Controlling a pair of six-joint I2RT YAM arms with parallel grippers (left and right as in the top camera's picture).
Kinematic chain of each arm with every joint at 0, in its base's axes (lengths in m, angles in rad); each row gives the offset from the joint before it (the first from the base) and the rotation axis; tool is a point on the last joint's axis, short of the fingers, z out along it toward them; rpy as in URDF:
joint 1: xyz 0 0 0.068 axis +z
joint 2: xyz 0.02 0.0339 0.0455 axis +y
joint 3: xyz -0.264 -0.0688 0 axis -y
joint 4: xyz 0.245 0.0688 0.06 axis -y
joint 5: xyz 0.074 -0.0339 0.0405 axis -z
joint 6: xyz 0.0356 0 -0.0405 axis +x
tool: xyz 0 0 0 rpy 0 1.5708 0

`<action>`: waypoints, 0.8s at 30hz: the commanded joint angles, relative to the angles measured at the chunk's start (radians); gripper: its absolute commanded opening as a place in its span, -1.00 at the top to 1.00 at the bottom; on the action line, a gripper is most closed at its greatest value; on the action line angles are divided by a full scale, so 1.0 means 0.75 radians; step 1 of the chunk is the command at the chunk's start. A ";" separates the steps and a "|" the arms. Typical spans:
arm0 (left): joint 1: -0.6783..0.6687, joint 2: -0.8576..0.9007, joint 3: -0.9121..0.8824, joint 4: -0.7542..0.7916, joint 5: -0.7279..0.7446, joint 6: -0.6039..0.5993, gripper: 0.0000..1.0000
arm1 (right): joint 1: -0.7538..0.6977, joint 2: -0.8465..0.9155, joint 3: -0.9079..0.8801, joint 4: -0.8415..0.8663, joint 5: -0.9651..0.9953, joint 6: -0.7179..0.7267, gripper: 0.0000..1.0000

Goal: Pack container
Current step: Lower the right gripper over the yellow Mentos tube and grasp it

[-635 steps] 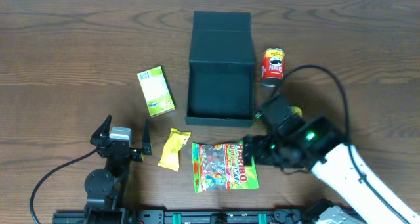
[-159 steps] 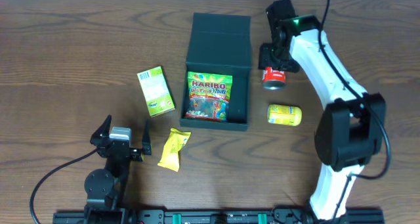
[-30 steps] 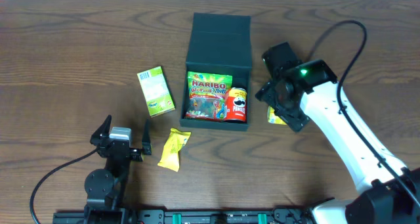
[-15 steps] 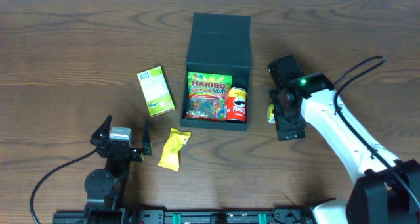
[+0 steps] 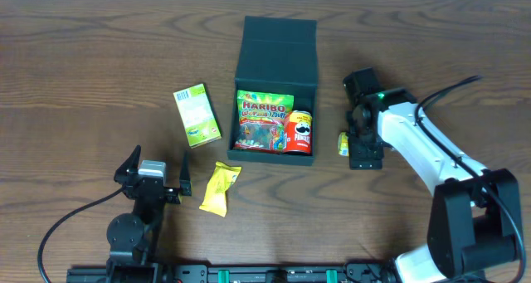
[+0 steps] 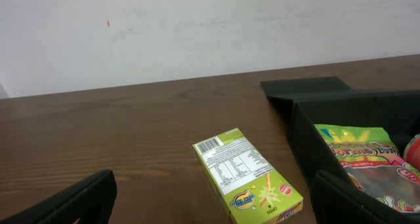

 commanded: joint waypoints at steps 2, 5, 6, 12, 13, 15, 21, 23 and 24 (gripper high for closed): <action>0.003 0.001 -0.015 -0.069 0.007 0.000 -0.90 | -0.039 0.006 -0.008 -0.011 0.008 0.020 -0.87; 0.003 0.001 -0.015 -0.069 0.007 0.000 -0.90 | -0.047 0.006 -0.008 -0.010 0.008 0.015 -0.88; 0.003 0.001 -0.015 -0.069 0.007 0.000 -0.90 | -0.047 0.006 -0.008 -0.008 0.008 0.014 -0.87; 0.003 0.001 -0.015 -0.069 0.007 0.000 -0.90 | -0.056 0.035 -0.008 -0.008 -0.013 0.001 -0.86; 0.003 0.001 -0.015 -0.069 0.007 0.000 -0.90 | -0.061 0.048 -0.008 -0.007 -0.022 0.001 -0.87; 0.003 0.001 -0.015 -0.069 0.007 0.000 -0.90 | -0.063 0.067 -0.008 -0.002 -0.038 0.001 -0.88; 0.003 0.001 -0.015 -0.069 0.007 0.000 -0.90 | -0.062 0.074 -0.008 0.013 -0.042 0.001 -0.73; 0.003 0.001 -0.015 -0.069 0.007 0.000 -0.91 | -0.062 0.078 -0.008 0.013 -0.037 0.001 -0.70; 0.003 0.001 -0.015 -0.069 0.007 0.000 -0.90 | -0.062 0.082 -0.008 0.012 -0.037 0.001 -0.69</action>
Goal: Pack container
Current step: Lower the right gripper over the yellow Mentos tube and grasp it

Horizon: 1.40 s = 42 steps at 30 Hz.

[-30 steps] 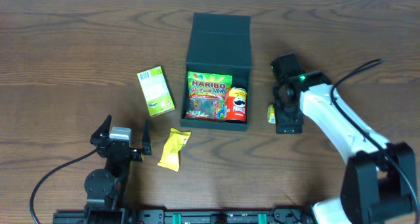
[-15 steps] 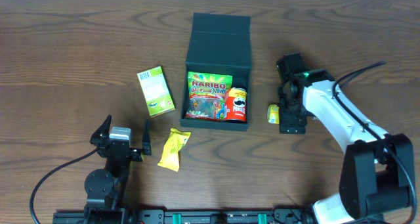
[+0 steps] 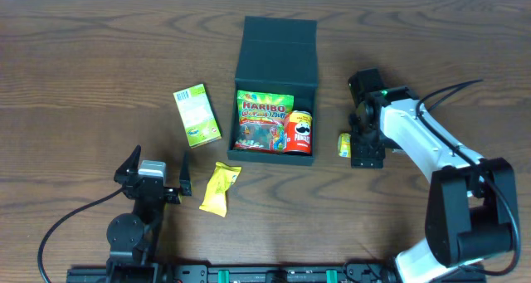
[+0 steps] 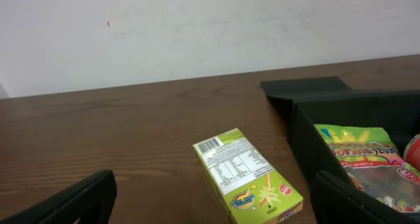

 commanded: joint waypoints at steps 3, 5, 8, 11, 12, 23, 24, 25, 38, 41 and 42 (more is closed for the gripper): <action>0.003 0.001 -0.015 -0.069 0.007 0.000 -0.91 | -0.011 0.033 -0.008 -0.001 0.010 0.004 -0.68; 0.003 0.001 -0.015 -0.069 0.007 0.000 -0.91 | -0.011 0.046 -0.008 -0.001 0.009 0.004 -0.68; 0.003 0.001 -0.015 -0.069 0.007 0.000 -0.90 | -0.011 0.063 -0.008 0.000 0.010 -0.006 -0.64; 0.003 0.001 -0.015 -0.069 0.007 0.000 -0.90 | -0.011 0.074 -0.008 0.001 0.010 -0.008 -0.45; 0.003 0.001 -0.015 -0.069 0.007 0.000 -0.90 | -0.011 0.074 -0.008 0.001 0.010 -0.013 -0.40; 0.003 0.001 -0.015 -0.069 0.007 0.000 -0.90 | -0.007 0.074 -0.008 0.009 0.010 -0.200 0.00; 0.003 0.001 -0.015 -0.069 0.007 0.000 -0.91 | -0.005 0.074 -0.008 0.009 0.010 -0.220 0.02; 0.003 0.001 -0.015 -0.069 0.007 0.000 -0.91 | -0.003 0.074 -0.008 0.009 0.010 -0.241 0.02; 0.003 0.001 -0.015 -0.069 0.007 0.000 -0.90 | 0.041 0.063 -0.006 0.013 0.063 -0.712 0.13; 0.003 0.001 -0.015 -0.069 0.007 0.000 -0.91 | 0.061 0.061 -0.006 0.019 0.084 -0.868 0.14; 0.003 0.001 -0.015 -0.069 0.007 0.000 -0.91 | 0.068 0.057 -0.006 0.019 0.092 -0.908 0.15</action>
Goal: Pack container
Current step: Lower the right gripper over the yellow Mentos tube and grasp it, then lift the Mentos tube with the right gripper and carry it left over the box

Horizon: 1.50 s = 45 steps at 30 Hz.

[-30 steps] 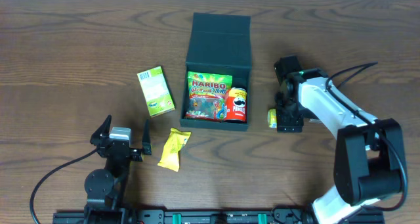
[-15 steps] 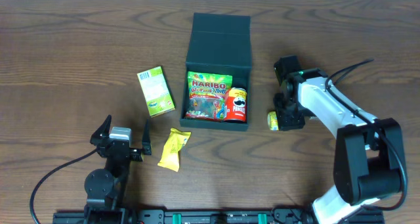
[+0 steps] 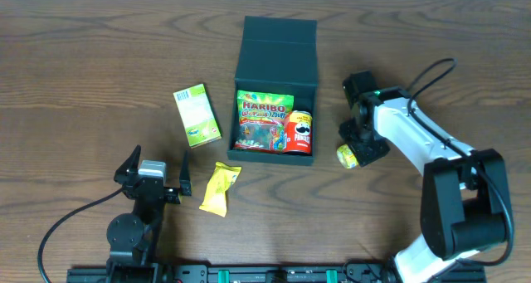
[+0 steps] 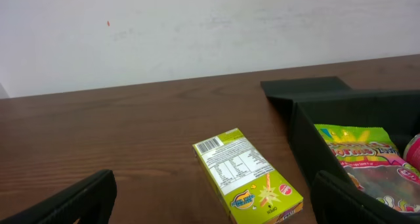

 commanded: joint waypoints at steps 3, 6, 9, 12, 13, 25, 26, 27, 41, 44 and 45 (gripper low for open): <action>0.003 0.001 -0.015 -0.069 0.006 0.000 -0.91 | 0.042 -0.016 -0.006 0.008 0.076 -0.335 0.17; 0.003 0.001 -0.015 -0.069 0.006 0.000 -0.90 | 0.049 -0.039 -0.006 0.020 0.083 -0.424 0.21; 0.003 0.001 -0.015 -0.069 0.006 0.000 -0.91 | 0.052 -0.074 -0.004 0.040 0.086 -0.518 0.21; 0.003 0.001 -0.015 -0.069 0.006 0.000 -0.91 | 0.055 -0.122 -0.001 0.048 0.086 -0.624 0.20; 0.003 0.001 -0.015 -0.069 0.006 0.000 -0.90 | 0.055 -0.133 0.001 0.048 0.086 -0.651 0.19; 0.003 0.001 -0.015 -0.069 0.006 0.000 -0.91 | 0.093 -0.211 0.077 0.039 0.085 -0.968 0.17; 0.003 0.001 -0.015 -0.069 0.006 0.000 -0.90 | 0.099 -0.213 0.093 0.038 0.085 -0.985 0.17; 0.003 0.001 -0.015 -0.069 0.006 0.000 -0.90 | 0.106 -0.213 0.108 0.037 0.085 -1.004 0.17; 0.003 0.001 -0.015 -0.069 0.006 0.000 -0.90 | 0.208 -0.214 0.400 -0.089 0.072 -1.335 0.20; 0.003 0.001 -0.015 -0.069 0.006 0.000 -0.90 | 0.230 -0.214 0.443 -0.105 0.069 -1.411 0.18; 0.003 0.001 -0.015 -0.069 0.006 0.000 -0.90 | 0.236 -0.212 0.454 -0.109 0.067 -1.433 0.17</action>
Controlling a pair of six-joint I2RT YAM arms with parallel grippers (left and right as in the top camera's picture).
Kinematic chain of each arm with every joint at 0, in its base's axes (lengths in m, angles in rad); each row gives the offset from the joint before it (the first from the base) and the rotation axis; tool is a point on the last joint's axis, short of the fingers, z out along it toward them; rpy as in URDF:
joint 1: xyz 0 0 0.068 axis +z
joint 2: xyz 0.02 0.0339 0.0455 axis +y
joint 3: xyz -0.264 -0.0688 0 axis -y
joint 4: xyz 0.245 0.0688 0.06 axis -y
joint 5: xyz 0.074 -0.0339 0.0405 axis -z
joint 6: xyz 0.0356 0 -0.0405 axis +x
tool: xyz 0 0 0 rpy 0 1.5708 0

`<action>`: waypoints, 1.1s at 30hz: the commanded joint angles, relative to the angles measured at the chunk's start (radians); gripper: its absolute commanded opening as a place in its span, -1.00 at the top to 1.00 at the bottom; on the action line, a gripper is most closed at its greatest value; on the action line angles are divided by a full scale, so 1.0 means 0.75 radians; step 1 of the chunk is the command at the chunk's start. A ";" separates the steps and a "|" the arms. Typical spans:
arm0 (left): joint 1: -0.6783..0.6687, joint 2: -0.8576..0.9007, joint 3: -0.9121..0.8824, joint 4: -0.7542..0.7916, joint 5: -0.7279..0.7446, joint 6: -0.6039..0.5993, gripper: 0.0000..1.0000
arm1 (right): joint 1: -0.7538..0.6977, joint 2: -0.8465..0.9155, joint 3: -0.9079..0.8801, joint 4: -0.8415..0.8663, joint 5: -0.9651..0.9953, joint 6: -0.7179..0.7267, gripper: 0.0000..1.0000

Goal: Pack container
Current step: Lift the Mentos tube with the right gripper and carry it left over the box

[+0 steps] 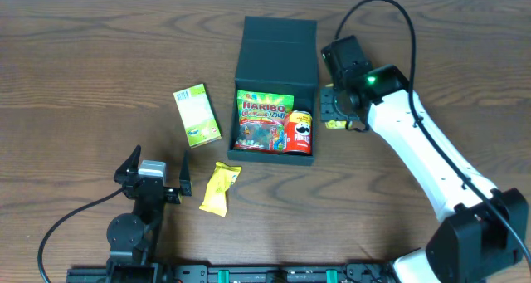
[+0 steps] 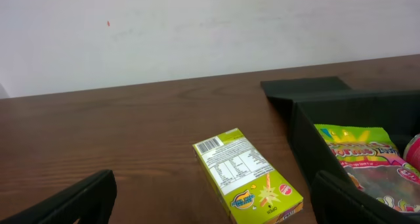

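Note:
The black container (image 1: 278, 46) stands open at the table's middle, lid laid back. Inside lie a Haribo bag (image 1: 264, 121) and a red Pringles can (image 1: 300, 132). My right gripper (image 1: 333, 113) hovers just beside the container's right wall, shut on a small yellow snack piece (image 1: 333, 124). A green snack box (image 1: 197, 114) lies left of the container, and a yellow packet (image 1: 220, 187) sits nearer the front. My left gripper (image 1: 159, 173) rests open at the front left. In the left wrist view, the green box (image 2: 249, 175) lies between its wide-spread fingers (image 2: 72, 201).
The container's dark wall (image 2: 308, 129) rises to the right in the left wrist view, with the Haribo bag (image 2: 357, 148) behind it. The right arm's white links (image 1: 423, 163) and cable cross the table's right side.
My right gripper has gone from the table right of the container's front corner to a raised spot beside its right wall, taking the small yellow piece with it. The left arm is unchanged.
First my right gripper stood on the table right of the container with the small yellow piece beside it. It stayed there a moment later, then sat turned over the piece. Now it holds the piece up next to the container. My left gripper stayed open throughout.

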 commanded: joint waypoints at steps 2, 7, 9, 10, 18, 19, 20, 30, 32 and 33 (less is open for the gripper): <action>0.003 0.001 -0.015 -0.069 0.007 0.000 -0.90 | 0.039 -0.034 0.084 -0.027 -0.008 -0.196 0.16; 0.003 0.001 -0.015 -0.069 0.007 0.000 -0.90 | 0.072 0.017 0.164 -0.093 -0.056 -0.400 0.22; 0.003 0.001 -0.015 -0.069 0.007 0.000 -0.90 | 0.079 0.046 0.198 -0.113 -0.057 -0.476 0.23; 0.003 0.001 -0.015 -0.069 0.007 0.000 -0.90 | 0.080 0.055 0.213 -0.117 -0.056 -0.515 0.22; 0.003 0.001 -0.015 -0.069 0.007 0.000 -0.91 | 0.080 0.133 0.323 -0.142 -0.082 -0.754 0.05; 0.003 0.001 -0.015 -0.069 0.007 0.000 -0.90 | 0.080 0.142 0.332 -0.150 -0.098 -0.790 0.06; 0.003 0.001 -0.015 -0.069 0.007 0.000 -0.91 | 0.081 0.155 0.335 -0.152 -0.107 -0.822 0.06; 0.003 0.001 -0.015 -0.069 0.007 0.000 -0.90 | 0.101 0.284 0.370 -0.147 -0.224 -1.225 0.05; 0.003 0.001 -0.015 -0.069 0.007 0.000 -0.91 | 0.101 0.289 0.371 -0.140 -0.238 -1.322 0.06; 0.003 0.001 -0.015 -0.069 0.007 0.000 -0.90 | 0.101 0.293 0.371 -0.135 -0.241 -1.360 0.05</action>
